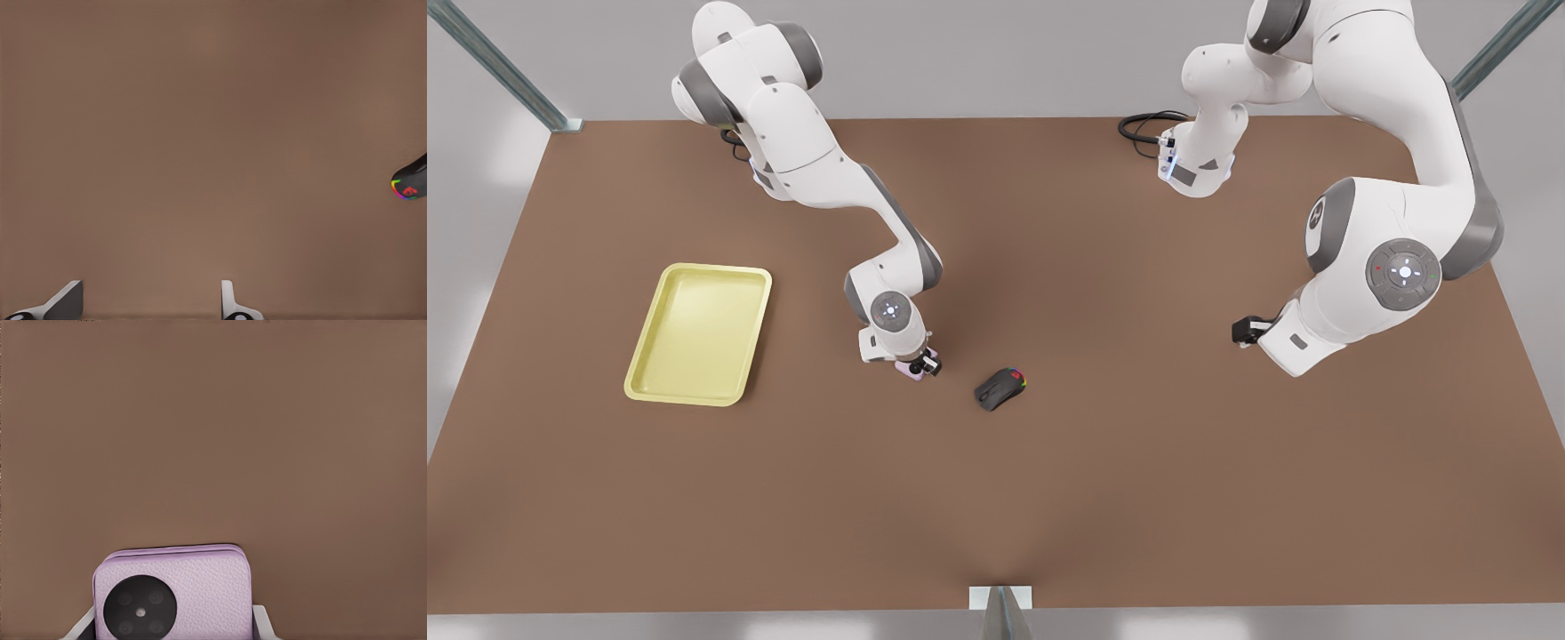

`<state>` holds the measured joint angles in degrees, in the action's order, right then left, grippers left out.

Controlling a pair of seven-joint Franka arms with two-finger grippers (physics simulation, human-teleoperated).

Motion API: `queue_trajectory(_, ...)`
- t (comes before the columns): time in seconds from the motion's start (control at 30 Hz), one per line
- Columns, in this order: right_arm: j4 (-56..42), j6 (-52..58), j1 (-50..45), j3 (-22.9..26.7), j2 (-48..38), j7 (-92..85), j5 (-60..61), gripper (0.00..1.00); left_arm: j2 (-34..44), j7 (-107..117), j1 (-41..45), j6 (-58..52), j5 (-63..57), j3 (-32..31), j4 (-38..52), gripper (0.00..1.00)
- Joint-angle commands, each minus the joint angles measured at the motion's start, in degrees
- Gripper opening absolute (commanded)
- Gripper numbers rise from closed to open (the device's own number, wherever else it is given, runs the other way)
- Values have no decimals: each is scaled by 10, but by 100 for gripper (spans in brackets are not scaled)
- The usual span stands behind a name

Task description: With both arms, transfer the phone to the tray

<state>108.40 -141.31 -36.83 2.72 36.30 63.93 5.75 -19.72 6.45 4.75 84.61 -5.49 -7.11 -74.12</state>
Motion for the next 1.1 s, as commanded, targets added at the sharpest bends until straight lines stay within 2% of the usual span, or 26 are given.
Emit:
queue_trajectory(0.0,0,2,1,0,-6,-2,-1,76,1,4,0,0,0,0,0,100)
queue_trajectory(0.1,18,45,18,1,-52,-47,-1,76,1,5,1,-1,0,-1,1,100)
queue_trajectory(0.23,127,45,108,5,-138,-233,-1,76,1,8,4,-1,0,-1,1,100)
queue_trajectory(0.33,242,44,163,21,-228,-347,-2,76,1,9,4,0,0,-1,1,100)
queue_trajectory(0.37,252,44,178,25,-232,-376,-2,76,1,8,5,0,0,-1,1,100)
queue_trajectory(0.4,255,47,181,54,-238,-423,-3,76,0,8,5,0,0,-1,1,100)
queue_trajectory(0.5,249,54,205,142,-231,-594,-3,76,0,9,6,1,0,-1,1,100)
queue_trajectory(0.63,239,48,263,183,-214,-736,-7,76,0,9,6,1,0,-1,1,100)
queue_trajectory(0.7,244,52,271,183,-215,-752,-7,76,0,9,6,1,0,-1,1,100)
queue_trajectory(0.73,244,53,273,183,-214,-752,-7,79,-1,9,6,1,0,-1,1,100)
queue_trajectory(0.77,240,54,272,182,-213,-750,-7,95,-1,9,6,2,0,-1,1,100)
queue_trajectory(0.8,238,53,272,183,-211,-751,-7,100,-1,8,6,3,0,-1,1,100)
queue_trajectory(0.93,233,57,272,183,-215,-750,-7,100,-2,8,6,4,0,-1,1,100)
queue_trajectory(1.03,136,173,265,179,-233,-747,-8,100,-2,8,6,4,0,-1,1,100)
queue_trajectory(1.07,69,248,265,174,-243,-746,-14,100,-2,8,6,4,0,-1,1,100)
